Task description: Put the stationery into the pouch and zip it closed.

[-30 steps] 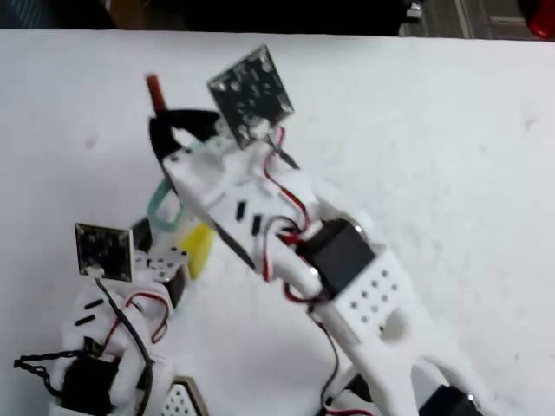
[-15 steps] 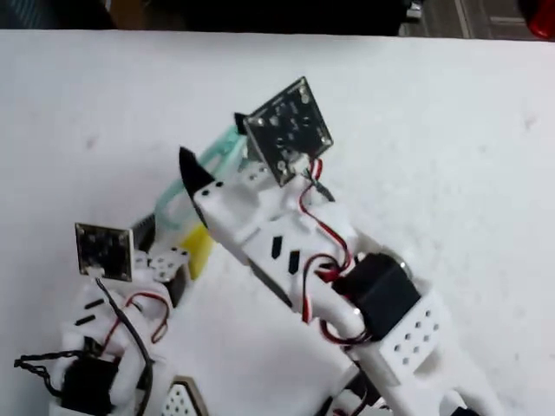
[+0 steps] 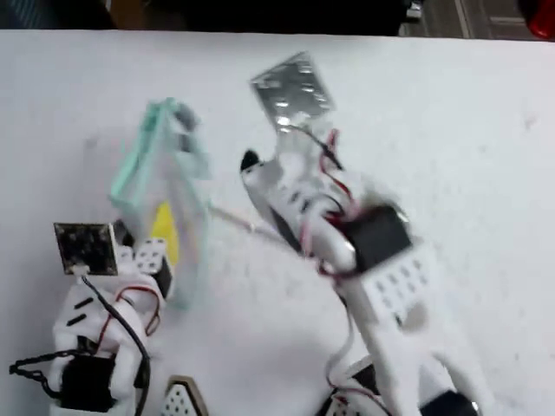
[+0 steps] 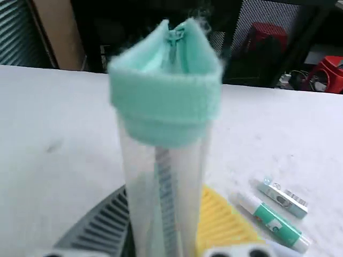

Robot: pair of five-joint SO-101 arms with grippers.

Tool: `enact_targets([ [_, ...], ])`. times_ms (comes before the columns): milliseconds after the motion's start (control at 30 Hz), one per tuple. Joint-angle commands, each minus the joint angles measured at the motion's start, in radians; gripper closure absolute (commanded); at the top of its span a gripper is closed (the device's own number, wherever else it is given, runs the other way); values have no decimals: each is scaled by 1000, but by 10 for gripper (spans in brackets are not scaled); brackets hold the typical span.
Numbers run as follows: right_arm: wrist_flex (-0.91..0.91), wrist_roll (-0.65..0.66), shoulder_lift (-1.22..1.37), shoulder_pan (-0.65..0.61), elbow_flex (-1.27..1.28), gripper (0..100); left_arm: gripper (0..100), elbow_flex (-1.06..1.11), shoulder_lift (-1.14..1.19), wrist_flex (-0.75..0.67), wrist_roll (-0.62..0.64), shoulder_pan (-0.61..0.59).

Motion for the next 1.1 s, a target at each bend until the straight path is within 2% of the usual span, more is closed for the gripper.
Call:
enact_targets([
  [0, 24, 32, 154, 21, -38, 817, 969, -32, -12, -48, 9, -85],
  [100, -5, 52, 318, 13, -40, 818, 970, -34, -12, -60, 14, -128],
  [300, -122, 207, 619, -88, -46, 819, 970, -34, -12, -63, 14, -139],
  [500, -236, 215, 812, -101, -55, 819, 970, -32, -12, -63, 14, -137],
  [733, -246, 216, 935, -84, -114, 819, 970, -31, -12, -63, 14, -131],
  [800, -255, 216, 975, -84, -126, 845, 970, -29, -12, -68, 14, -131],
  [933, -243, 216, 1013, -68, -167, 993, 969, -29, -12, -68, 14, -130],
  [1000, -222, 216, 1020, -68, -175, 961, 969, -32, -12, -68, 14, -130],
  [1067, -208, 216, 1020, -65, -175, 984, 969, -34, -12, -69, 14, -125],
])
